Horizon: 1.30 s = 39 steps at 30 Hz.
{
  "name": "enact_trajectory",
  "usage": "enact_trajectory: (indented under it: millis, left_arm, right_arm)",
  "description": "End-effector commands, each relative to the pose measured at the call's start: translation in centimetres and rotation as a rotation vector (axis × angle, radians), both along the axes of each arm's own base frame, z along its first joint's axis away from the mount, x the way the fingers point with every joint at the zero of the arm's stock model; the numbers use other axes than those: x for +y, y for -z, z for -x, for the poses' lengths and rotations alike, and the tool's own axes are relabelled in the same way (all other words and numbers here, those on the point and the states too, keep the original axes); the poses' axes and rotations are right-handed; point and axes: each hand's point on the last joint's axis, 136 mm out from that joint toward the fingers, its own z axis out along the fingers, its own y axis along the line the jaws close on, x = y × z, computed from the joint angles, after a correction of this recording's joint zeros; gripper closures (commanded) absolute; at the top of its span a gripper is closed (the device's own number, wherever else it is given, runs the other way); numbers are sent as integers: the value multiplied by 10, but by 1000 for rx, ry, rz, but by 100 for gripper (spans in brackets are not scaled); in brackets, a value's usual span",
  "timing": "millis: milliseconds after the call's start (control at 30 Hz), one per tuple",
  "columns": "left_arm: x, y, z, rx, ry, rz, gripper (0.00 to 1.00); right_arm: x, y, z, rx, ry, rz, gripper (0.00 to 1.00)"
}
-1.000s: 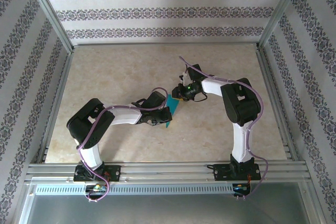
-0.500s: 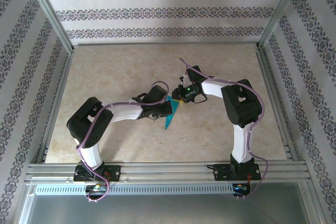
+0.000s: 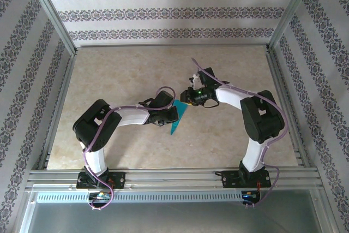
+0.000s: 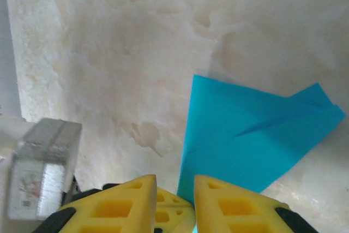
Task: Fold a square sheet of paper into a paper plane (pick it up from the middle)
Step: Fold the wing for the fifth time at the center of the table.
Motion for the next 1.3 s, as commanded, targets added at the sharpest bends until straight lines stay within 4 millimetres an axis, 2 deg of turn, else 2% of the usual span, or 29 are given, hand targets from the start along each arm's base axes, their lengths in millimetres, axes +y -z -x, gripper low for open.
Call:
enact_trajectory:
  millis: [0, 233, 400, 500, 633, 833, 933, 1033, 1100, 1167, 1267]
  left_arm:
    - [26, 29, 16, 84, -41, -93, 100]
    - [29, 32, 18, 93, -40, -106, 100]
    - [34, 37, 26, 121, -38, -123, 100]
    - [38, 41, 33, 147, -26, -141, 100]
    - [43, 51, 43, 187, -3, -173, 100]
    - [44, 53, 45, 191, 15, -181, 100]
    - [38, 48, 41, 176, 36, -166, 100]
    - [25, 30, 31, 136, 65, -119, 100]
    - [12, 7, 19, 80, 85, -67, 99]
    - [2, -22, 6, 11, 95, -17, 93]
    - [1, -66, -12, -87, 73, 45, 83]
  right_arm:
    - [1, 16, 18, 35, -8, 38, 78]
    - [14, 37, 25, 83, -48, 54, 88]
    - [5, 52, 14, 98, -29, 79, 89]
    - [-11, 58, 0, 87, 10, 102, 90]
    - [-35, 57, -30, 56, 94, 111, 89]
    - [-64, 45, -75, 15, 199, 143, 87]
    - [-72, 33, -86, -5, 224, 165, 87]
    - [-76, 12, -84, -48, 228, 172, 86]
    - [-77, -1, -77, -71, 226, 170, 84]
    - [-79, -11, -67, -88, 226, 181, 82]
    - [-79, -20, -47, -100, 221, 206, 77]
